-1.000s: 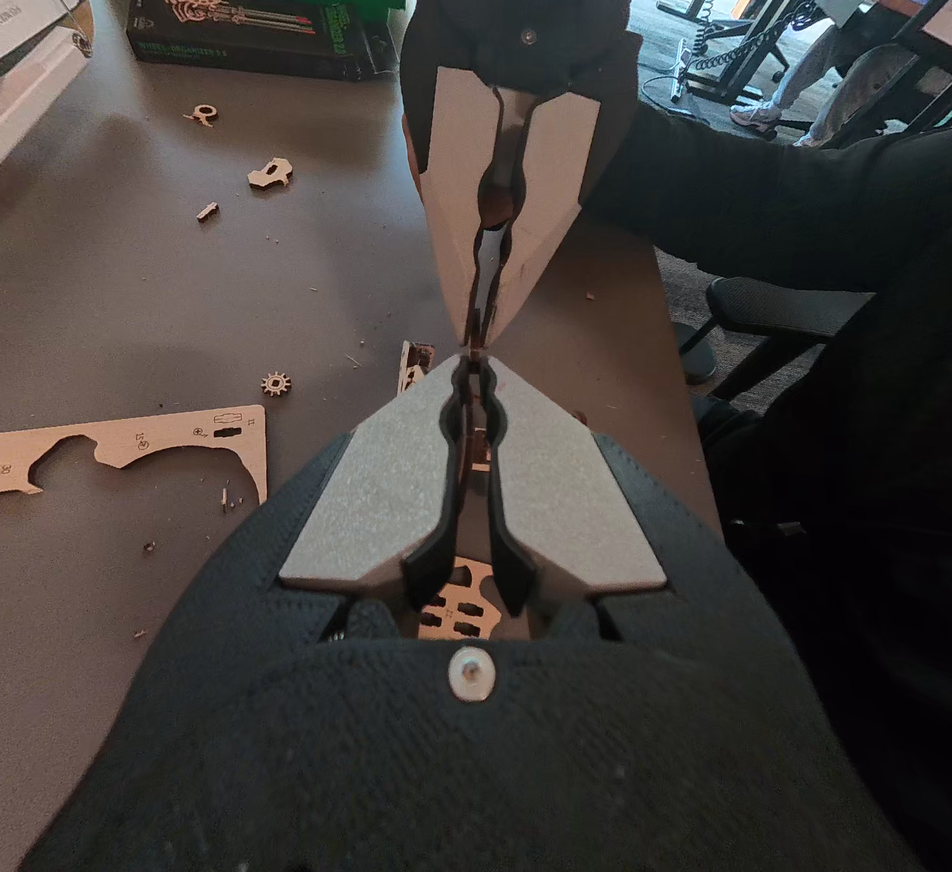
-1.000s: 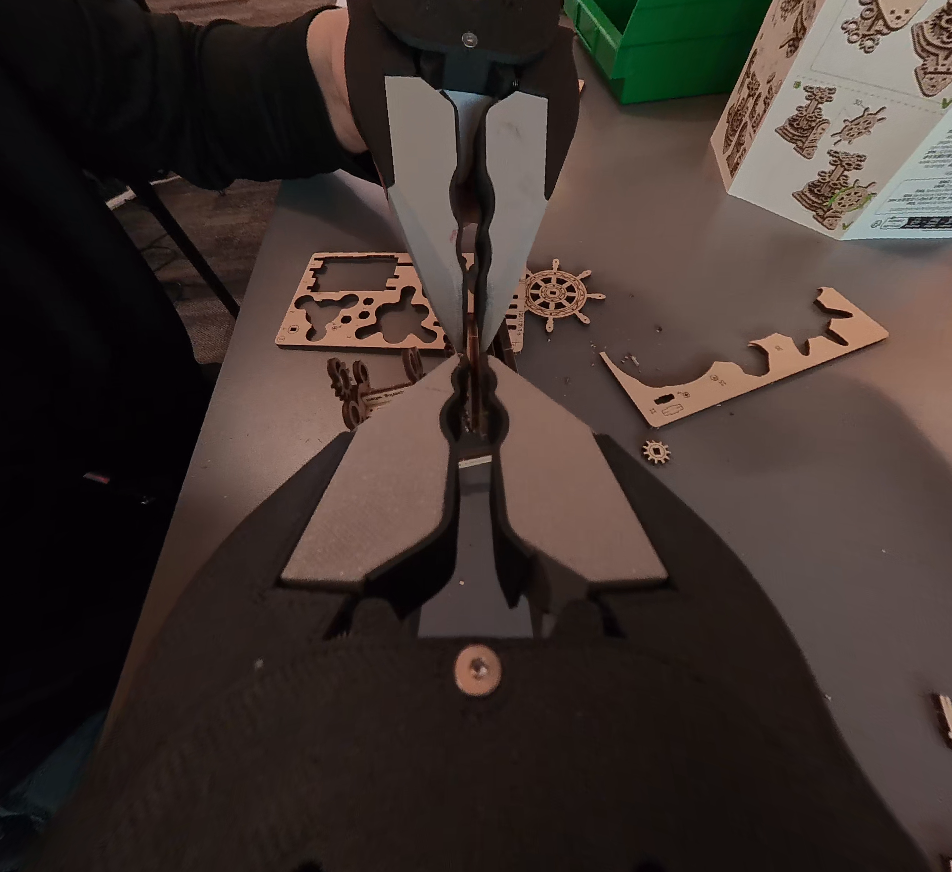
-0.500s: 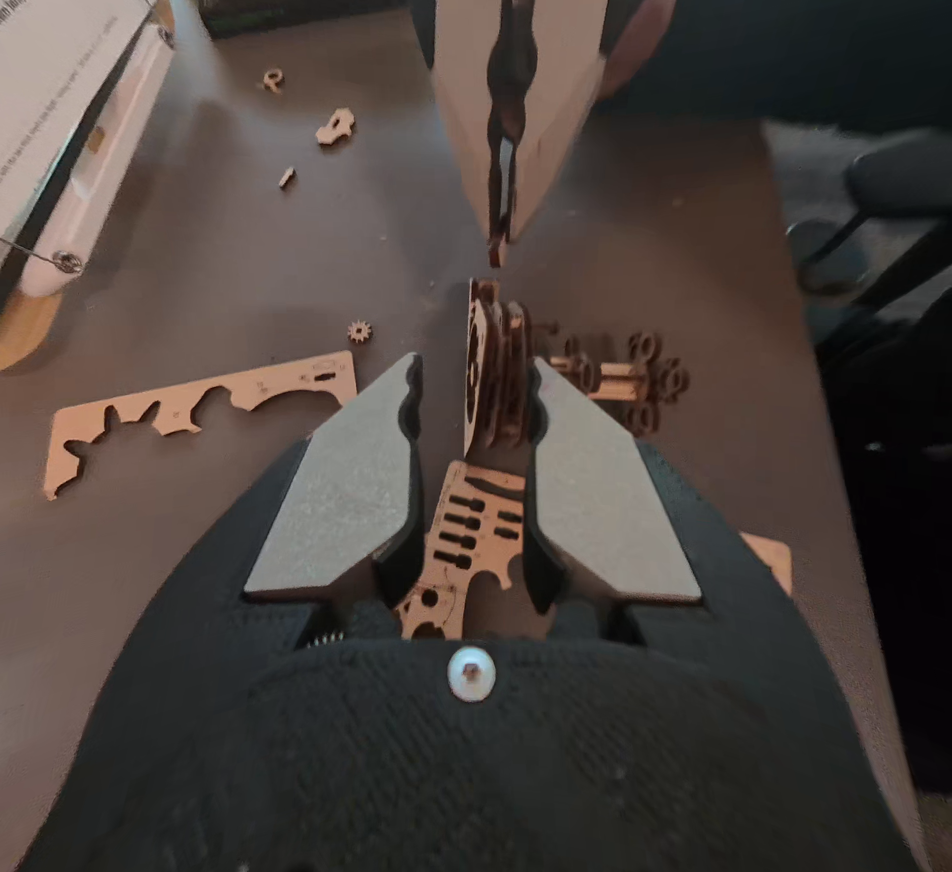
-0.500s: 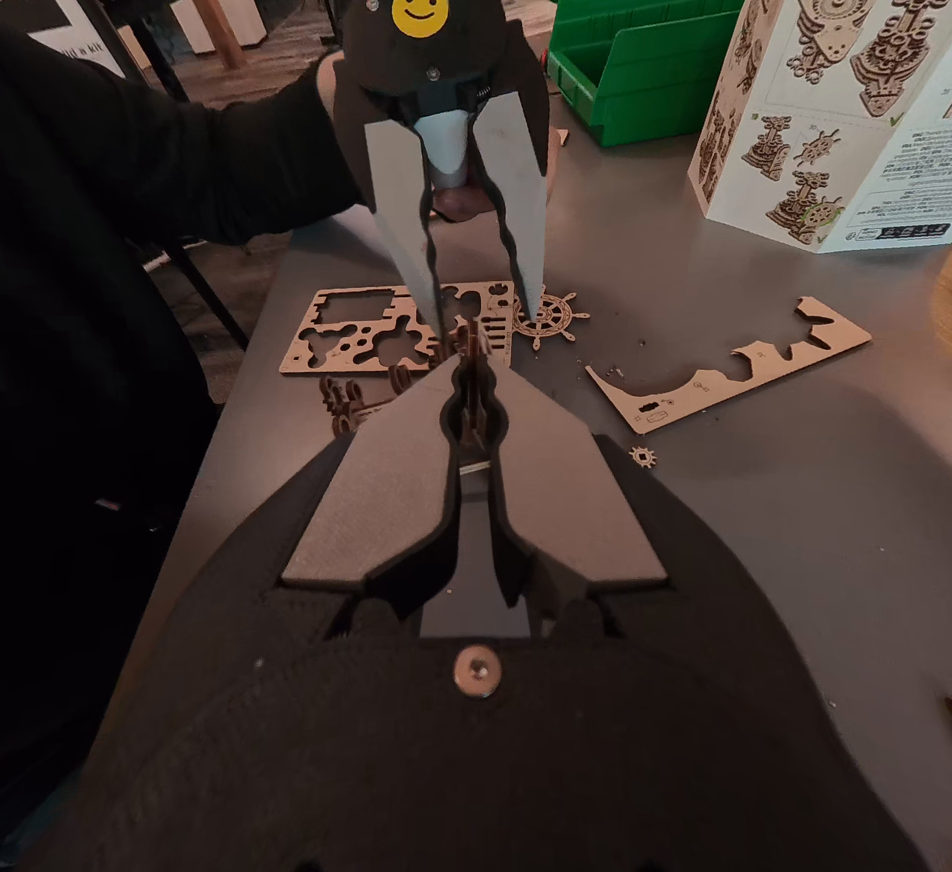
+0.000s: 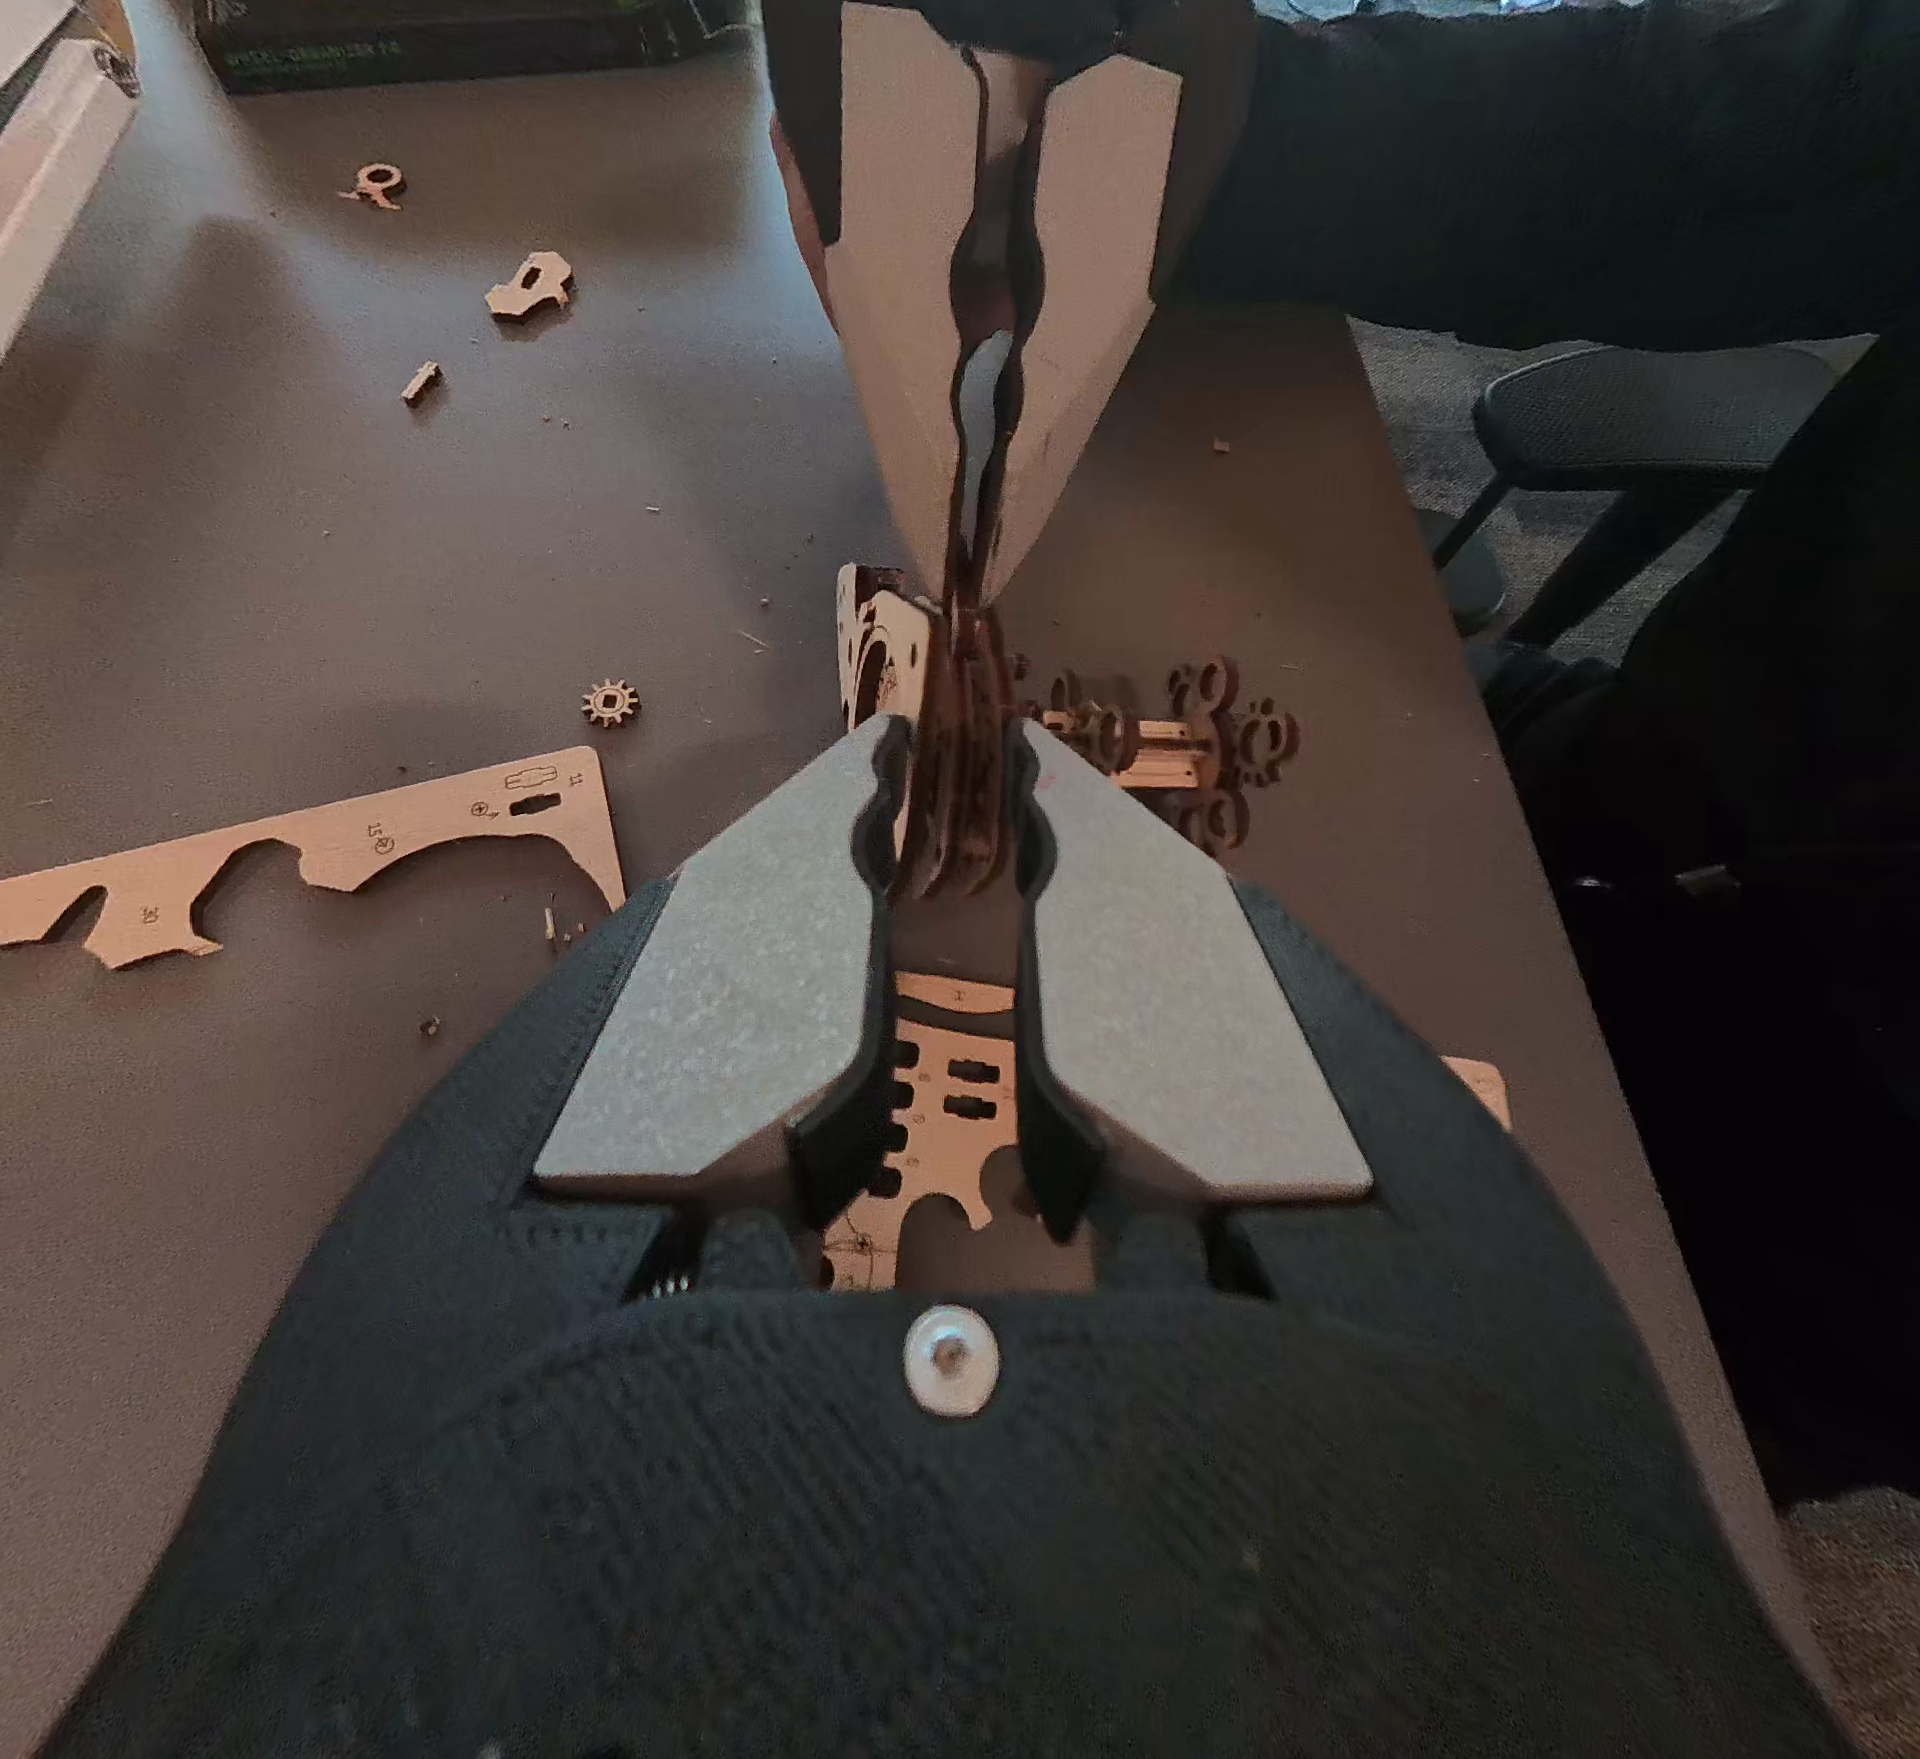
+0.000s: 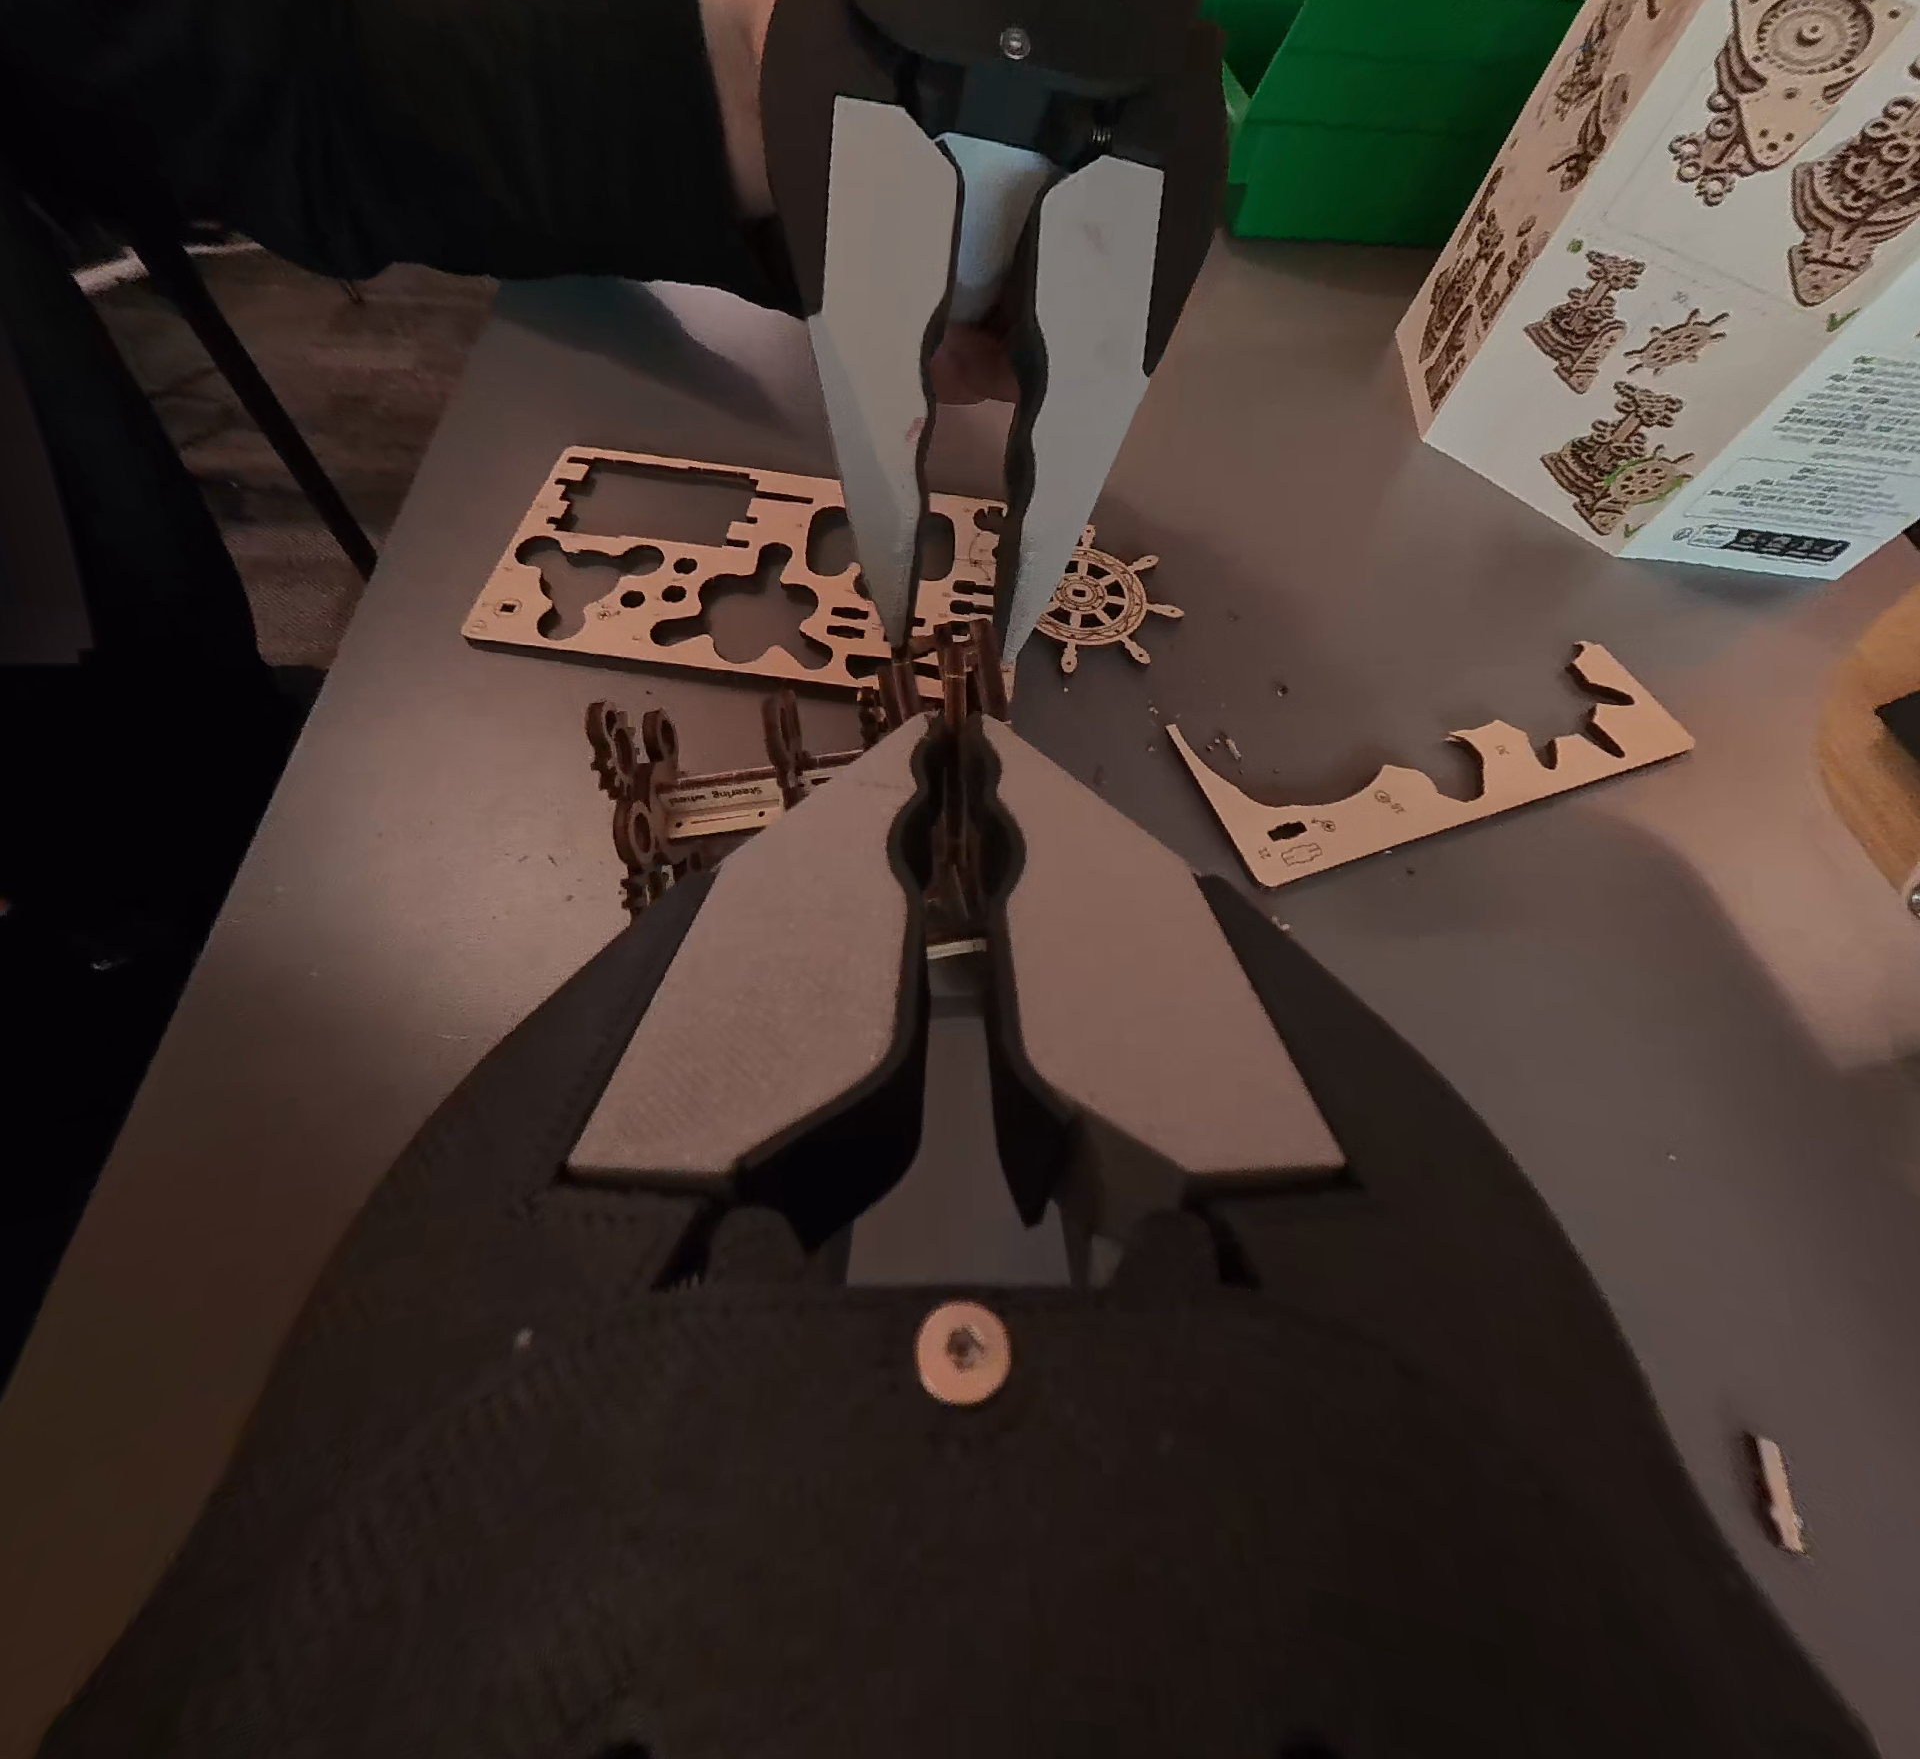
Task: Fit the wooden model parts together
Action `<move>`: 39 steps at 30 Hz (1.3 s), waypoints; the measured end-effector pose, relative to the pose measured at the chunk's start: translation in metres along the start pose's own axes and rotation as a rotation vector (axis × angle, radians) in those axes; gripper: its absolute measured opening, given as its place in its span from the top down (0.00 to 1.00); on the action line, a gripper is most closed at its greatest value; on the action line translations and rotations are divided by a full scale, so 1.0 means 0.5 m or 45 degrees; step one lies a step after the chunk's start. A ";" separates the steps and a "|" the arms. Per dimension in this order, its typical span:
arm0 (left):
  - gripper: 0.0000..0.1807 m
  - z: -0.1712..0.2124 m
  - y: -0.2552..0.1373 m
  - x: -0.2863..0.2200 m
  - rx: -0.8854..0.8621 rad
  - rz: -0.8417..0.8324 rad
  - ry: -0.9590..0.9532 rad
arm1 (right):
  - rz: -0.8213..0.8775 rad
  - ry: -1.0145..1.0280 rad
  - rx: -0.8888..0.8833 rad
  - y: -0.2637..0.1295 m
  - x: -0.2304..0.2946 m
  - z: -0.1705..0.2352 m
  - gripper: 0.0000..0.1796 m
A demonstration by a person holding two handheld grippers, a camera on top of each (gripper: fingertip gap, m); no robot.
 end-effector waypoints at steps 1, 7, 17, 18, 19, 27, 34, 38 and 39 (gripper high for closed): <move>0.92 0.001 -0.001 0.001 -0.003 0.004 0.000 | 0.010 -0.006 0.005 -0.001 -0.001 0.000 1.00; 0.94 0.004 0.000 0.008 -0.029 0.039 -0.004 | 0.062 -0.076 0.040 -0.010 -0.004 0.000 1.00; 0.92 -0.004 0.012 0.005 -0.032 0.035 0.034 | 0.069 -0.144 0.076 -0.013 -0.004 0.000 1.00; 0.92 -0.005 0.012 0.003 -0.041 0.051 0.026 | 0.061 -0.147 0.073 -0.013 -0.001 -0.001 1.00; 0.92 -0.006 0.013 0.003 -0.045 0.063 0.019 | 0.054 -0.148 0.071 -0.012 0.000 -0.001 1.00; 0.93 -0.033 -0.016 -0.032 -0.059 -0.072 0.497 | 0.159 -0.144 -0.005 -0.084 -0.005 -0.004 1.00; 0.93 -0.034 -0.029 -0.067 -0.097 -0.204 0.970 | 0.347 -0.080 0.084 -0.136 -0.015 0.057 1.00; 0.93 -0.021 -0.029 -0.059 -0.184 -0.169 1.012 | 0.395 -0.352 -0.122 -0.132 0.045 -0.010 1.00; 0.94 -0.020 -0.029 -0.057 -0.208 -0.148 0.993 | 0.412 -0.403 -0.140 -0.127 0.057 -0.021 1.00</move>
Point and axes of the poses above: each gripper's, where its closed fingertips meet, y out along the fingers, z out of its underside, x = y × z across the jaws, the point moved 6 cm from there along -y, back along the fingers, and after that the axes turned 3 degrees about -y, right-handed, at the moved point
